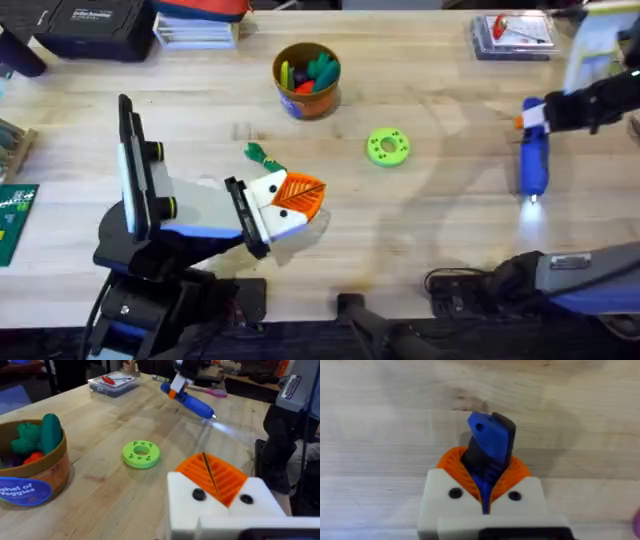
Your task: Pick up the gripper from the table and insert it into the empty holder that is missing its gripper. Then pick up a screw, insert it into the mounting hole, and use the screwdriver to tighten it. Finally, clean up the table by picking up the vegetable and placing it into the bucket.
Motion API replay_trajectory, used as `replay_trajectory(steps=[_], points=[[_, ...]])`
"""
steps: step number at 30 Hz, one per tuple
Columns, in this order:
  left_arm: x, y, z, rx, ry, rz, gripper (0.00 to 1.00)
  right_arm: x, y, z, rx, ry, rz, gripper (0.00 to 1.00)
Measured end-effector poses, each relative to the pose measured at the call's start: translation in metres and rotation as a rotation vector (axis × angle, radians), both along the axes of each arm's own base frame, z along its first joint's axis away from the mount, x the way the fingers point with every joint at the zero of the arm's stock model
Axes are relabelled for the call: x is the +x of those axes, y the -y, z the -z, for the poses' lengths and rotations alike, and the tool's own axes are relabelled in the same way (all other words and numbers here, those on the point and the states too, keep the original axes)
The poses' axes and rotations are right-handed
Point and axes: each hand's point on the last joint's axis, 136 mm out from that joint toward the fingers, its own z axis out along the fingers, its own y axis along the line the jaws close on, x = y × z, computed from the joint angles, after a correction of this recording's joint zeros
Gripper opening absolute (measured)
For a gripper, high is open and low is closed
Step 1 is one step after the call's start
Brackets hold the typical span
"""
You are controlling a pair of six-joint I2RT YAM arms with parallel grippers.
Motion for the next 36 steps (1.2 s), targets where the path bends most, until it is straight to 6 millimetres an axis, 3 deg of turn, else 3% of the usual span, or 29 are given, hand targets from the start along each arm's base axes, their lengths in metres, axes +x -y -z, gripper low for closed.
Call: replay_trajectory(steps=[8, 11, 15, 24, 31, 36], points=[[0.000, 0.000, 0.000, 0.000, 0.000, -0.001, 0.005, -0.007, -0.006, -0.106, -0.069, 0.279, 0.155, 0.024], [0.001, 0.000, 0.000, 0.000, 0.001, -0.004, 0.005, -0.016, -0.026, -0.141, -0.068, 0.372, 0.173, 0.024], [0.001, 0.000, 0.000, 0.000, 0.001, -0.004, 0.005, -0.026, -0.070, -0.181, -0.037, 0.494, 0.119, 0.024], [0.001, 0.000, 0.000, 0.000, 0.001, -0.004, 0.005, -0.068, -0.176, -0.237, 0.135, 0.803, -0.098, 0.024], [0.001, 0.000, 0.000, 0.000, 0.001, -0.005, 0.005, -0.097, -0.230, -0.266, 0.376, 1.089, -0.227, 0.024], [0.001, 0.000, 0.000, 0.000, 0.000, -0.005, 0.005, -0.105, -0.270, -0.269, 0.591, 1.192, -0.318, 0.024]])
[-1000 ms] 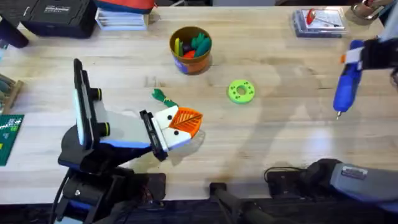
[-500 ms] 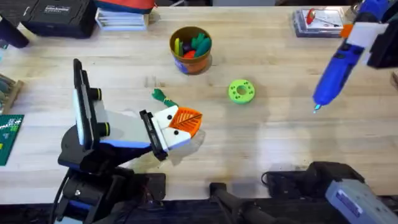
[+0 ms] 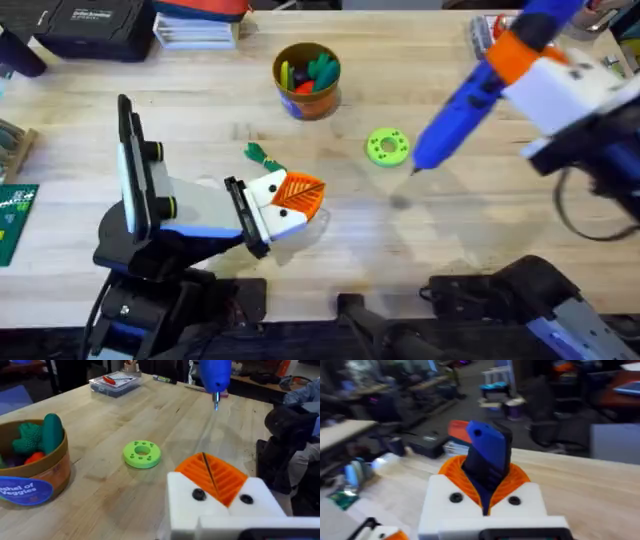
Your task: Pick up the gripper from the table and insert it into the empty holder that is missing its gripper. Then pick up a screw, insert it into the mounting hole, and use the screwdriver to tighten it. Finally, clean up the table by picking up the vegetable and placing it into the bucket.
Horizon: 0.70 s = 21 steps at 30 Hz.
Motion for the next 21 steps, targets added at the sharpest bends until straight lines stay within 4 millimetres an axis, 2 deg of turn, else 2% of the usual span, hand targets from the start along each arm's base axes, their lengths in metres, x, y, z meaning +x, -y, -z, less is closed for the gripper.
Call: replay_trajectory(steps=[7, 10, 14, 17, 21], points=[[0.000, 0.000, 0.000, 0.000, 0.000, -0.002, 0.005, -0.004, -0.066, 0.002, 0.062, 0.021, -0.237, 0.024], [0.000, 0.000, 0.000, 0.000, 0.001, -0.002, 0.005, -0.004, -0.095, -0.008, 0.093, 0.064, -0.320, 0.024], [0.000, 0.000, 0.000, 0.000, 0.000, -0.003, 0.005, -0.011, -0.129, -0.030, 0.106, 0.205, -0.409, 0.024], [0.000, 0.000, 0.000, 0.000, 0.000, -0.003, 0.005, -0.023, -0.149, -0.042, 0.092, 0.322, -0.458, 0.024], [0.000, 0.000, 0.000, 0.000, 0.000, -0.002, 0.005, -0.039, -0.168, -0.046, 0.073, 0.402, -0.514, 0.024]])
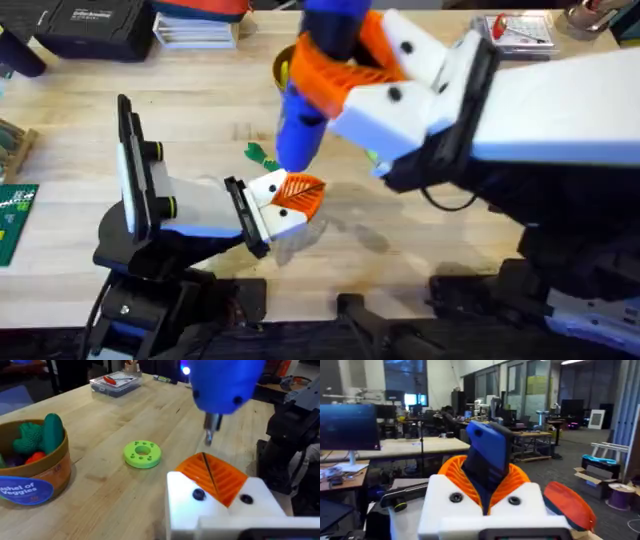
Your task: Pick up the gripper from the table and insert it into the empty holder that is missing its gripper. Then pick up a screw, insert it into the mounting hole, and use the screwdriver to tighten it. Finally, clean up the table by picking up the vegetable and placing it into the bucket.
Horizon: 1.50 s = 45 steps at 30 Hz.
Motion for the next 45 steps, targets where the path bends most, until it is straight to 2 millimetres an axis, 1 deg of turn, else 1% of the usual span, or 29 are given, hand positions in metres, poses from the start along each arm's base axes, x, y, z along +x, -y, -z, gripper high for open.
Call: replay_trajectory(steps=[4, 9, 16, 28, 34, 45], points=[[0.000, 0.000, 0.000, 0.000, 0.000, 0.000, 0.005, -0.009, -0.015, 0.006, -0.024, 0.019, -0.037, 0.024], [0.000, 0.000, 0.000, 0.000, 0.000, 0.000, 0.005, -0.015, -0.024, 0.007, -0.021, 0.038, -0.061, 0.024], [0.000, 0.000, 0.000, 0.000, 0.000, 0.000, 0.005, -0.011, -0.032, 0.017, -0.045, 0.030, -0.062, 0.024], [0.000, 0.000, 0.000, 0.000, 0.000, 0.000, 0.005, -0.010, -0.033, 0.019, -0.050, 0.027, -0.062, 0.024], [0.000, 0.000, 0.000, 0.000, 0.000, 0.000, 0.005, -0.007, -0.038, 0.026, -0.066, 0.016, -0.063, 0.024], [0.000, 0.000, 0.000, 0.000, 0.000, 0.000, 0.005, -0.007, -0.039, 0.027, -0.068, 0.014, -0.063, 0.024]])
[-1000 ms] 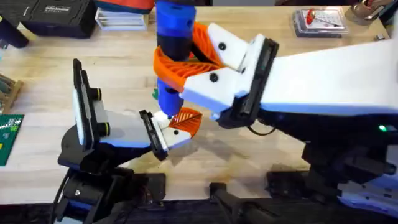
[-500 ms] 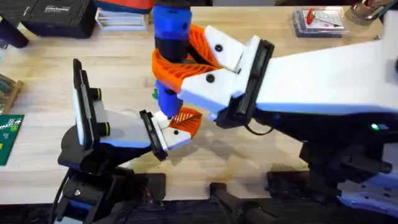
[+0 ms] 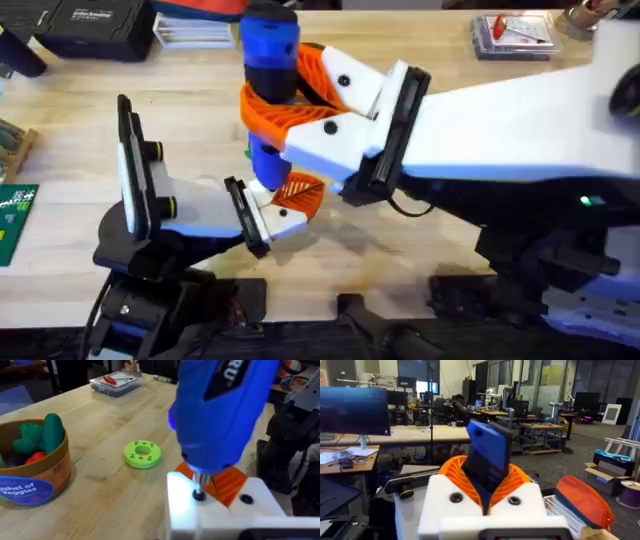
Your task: Pick up the gripper from the table and insert it into the empty holder that is missing its gripper. Then pick up a screw, insert it into the mounting hole, and use the screwdriver to tighten it. Finally, clean up the table by picking up the vegetable and placing it into the bucket.
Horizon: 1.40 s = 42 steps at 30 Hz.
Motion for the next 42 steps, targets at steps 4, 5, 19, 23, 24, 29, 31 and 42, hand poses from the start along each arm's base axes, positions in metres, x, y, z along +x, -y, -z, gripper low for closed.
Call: replay_trajectory(steps=[4, 5, 19, 23, 24, 29, 31, 42], points=[[0.000, 0.000, 0.000, 0.000, 0.000, 0.000, 0.005, 0.000, 0.000, 0.000, -0.002, -0.001, 0.000, 0.024], [0.000, 0.000, 0.000, 0.000, 0.000, 0.000, 0.005, 0.000, 0.000, 0.001, -0.002, -0.001, 0.000, 0.024], [0.000, 0.000, 0.000, 0.000, 0.000, 0.000, 0.005, 0.000, 0.000, 0.000, 0.000, 0.000, 0.000, 0.024], [0.000, 0.000, 0.000, 0.000, 0.000, 0.000, 0.005, 0.000, 0.001, -0.003, 0.009, 0.005, 0.000, 0.024], [0.000, 0.000, 0.000, 0.000, 0.000, 0.000, 0.005, 0.000, 0.001, -0.003, 0.009, 0.005, 0.000, 0.024], [0.000, 0.000, 0.000, 0.000, 0.000, 0.000, 0.005, -0.001, -0.004, -0.005, -0.018, -0.004, -0.019, 0.024], [0.000, 0.000, 0.000, 0.000, 0.000, 0.000, 0.005, -0.001, -0.006, -0.011, -0.028, -0.009, -0.022, 0.024], [0.000, 0.000, 0.000, 0.000, 0.000, 0.000, 0.005, 0.002, -0.007, -0.014, -0.047, -0.012, -0.027, 0.024]])
